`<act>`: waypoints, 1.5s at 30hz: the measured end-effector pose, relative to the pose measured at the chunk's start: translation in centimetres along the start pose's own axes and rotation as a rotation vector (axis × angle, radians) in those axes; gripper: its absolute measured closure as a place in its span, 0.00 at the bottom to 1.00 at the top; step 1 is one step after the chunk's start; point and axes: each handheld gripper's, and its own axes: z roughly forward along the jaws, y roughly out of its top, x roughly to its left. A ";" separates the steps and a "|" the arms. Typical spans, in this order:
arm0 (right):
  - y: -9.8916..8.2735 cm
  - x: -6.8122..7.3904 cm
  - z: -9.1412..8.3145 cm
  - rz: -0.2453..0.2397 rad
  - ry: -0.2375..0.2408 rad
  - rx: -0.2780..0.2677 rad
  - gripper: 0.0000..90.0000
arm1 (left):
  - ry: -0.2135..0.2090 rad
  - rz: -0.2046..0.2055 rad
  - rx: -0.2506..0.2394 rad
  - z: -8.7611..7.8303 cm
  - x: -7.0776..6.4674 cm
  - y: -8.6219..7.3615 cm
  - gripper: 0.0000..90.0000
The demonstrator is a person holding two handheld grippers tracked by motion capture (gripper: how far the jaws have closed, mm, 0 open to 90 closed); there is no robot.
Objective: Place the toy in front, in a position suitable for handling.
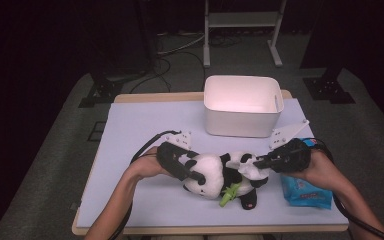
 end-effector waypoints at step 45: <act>10.9 0.8 6.7 -0.161 0.124 -0.025 0.92 | 0.006 0.044 -0.036 0.3 -0.7 1.9 0.35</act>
